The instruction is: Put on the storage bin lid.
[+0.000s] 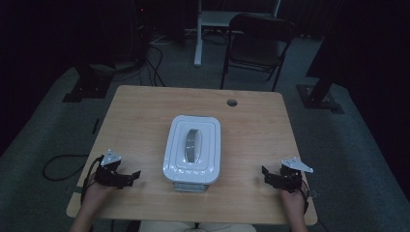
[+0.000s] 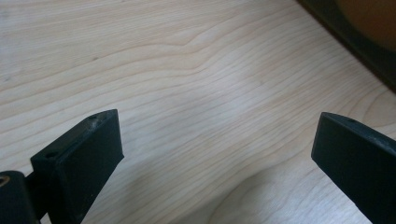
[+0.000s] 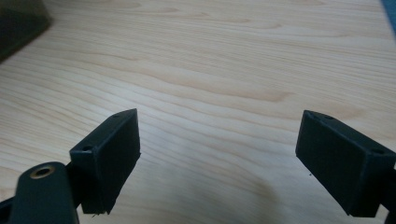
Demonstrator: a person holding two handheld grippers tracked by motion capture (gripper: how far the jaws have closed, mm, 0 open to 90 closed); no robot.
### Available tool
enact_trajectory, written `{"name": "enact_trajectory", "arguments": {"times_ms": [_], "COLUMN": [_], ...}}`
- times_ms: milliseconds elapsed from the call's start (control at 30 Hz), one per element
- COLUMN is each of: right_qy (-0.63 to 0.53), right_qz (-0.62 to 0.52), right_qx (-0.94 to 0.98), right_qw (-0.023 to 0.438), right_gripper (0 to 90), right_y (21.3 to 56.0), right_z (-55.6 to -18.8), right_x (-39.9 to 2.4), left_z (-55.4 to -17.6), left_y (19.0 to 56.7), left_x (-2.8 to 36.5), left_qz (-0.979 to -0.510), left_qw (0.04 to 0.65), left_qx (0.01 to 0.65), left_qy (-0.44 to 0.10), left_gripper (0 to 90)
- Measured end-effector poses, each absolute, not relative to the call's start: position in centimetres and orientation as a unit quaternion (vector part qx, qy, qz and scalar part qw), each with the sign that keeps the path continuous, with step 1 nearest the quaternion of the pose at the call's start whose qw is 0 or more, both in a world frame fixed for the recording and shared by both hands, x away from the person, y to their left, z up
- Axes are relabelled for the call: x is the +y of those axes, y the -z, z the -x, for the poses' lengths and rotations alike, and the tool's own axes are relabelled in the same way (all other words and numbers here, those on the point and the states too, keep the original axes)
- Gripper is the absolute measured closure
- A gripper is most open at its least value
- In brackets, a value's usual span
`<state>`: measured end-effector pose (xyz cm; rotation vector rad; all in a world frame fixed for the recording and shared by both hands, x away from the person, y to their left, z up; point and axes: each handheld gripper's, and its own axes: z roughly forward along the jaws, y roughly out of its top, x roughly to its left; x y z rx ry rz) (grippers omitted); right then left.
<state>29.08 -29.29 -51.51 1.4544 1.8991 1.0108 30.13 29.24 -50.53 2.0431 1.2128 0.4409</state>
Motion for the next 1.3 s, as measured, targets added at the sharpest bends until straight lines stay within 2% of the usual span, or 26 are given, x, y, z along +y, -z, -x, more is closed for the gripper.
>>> {"name": "enact_trajectory", "arguments": {"times_ms": [367, 433, 533, 767, 1000, 1300], "right_qy": [-0.341, -0.34, -0.322, -0.295, -0.287, -0.284], "right_qz": [-0.591, -0.605, -0.611, -0.624, -0.633, -0.647], "right_qx": [0.667, 0.659, 0.659, 0.659, 0.66, 0.654], "right_qw": [0.299, 0.289, 0.298, 0.3, 0.287, 0.27], "right_gripper": [13.4, 13.4, 13.4, 13.4, 13.3, 12.3], "right_y": [52.0, 52.0, 52.2, 52.5, 52.6, 52.8], "right_z": [-28.6, -28.9, -29.1, -29.5, -29.8, -30.1], "right_x": [-31.7, -31.9, -31.8, -31.6, -31.8, -32.1], "left_z": [-30.0, -30.1, -30.4, -31.3, -31.9, -32.2], "left_y": [50.7, 50.6, 50.6, 51.2, 52.0, 52.3], "left_x": [30.9, 31.1, 31.3, 31.9, 31.6, 31.6], "left_qz": [-0.755, -0.749, -0.742, -0.726, -0.743, -0.741], "left_qw": [0.357, 0.354, 0.344, 0.344, 0.31, 0.298], "left_qx": [0.516, 0.525, 0.536, 0.556, 0.553, 0.558], "left_qy": [-0.19, -0.198, -0.211, -0.213, -0.216, -0.224], "left_gripper": [2.6, 2.6, 2.6, 2.6, 2.6, 2.6]}}
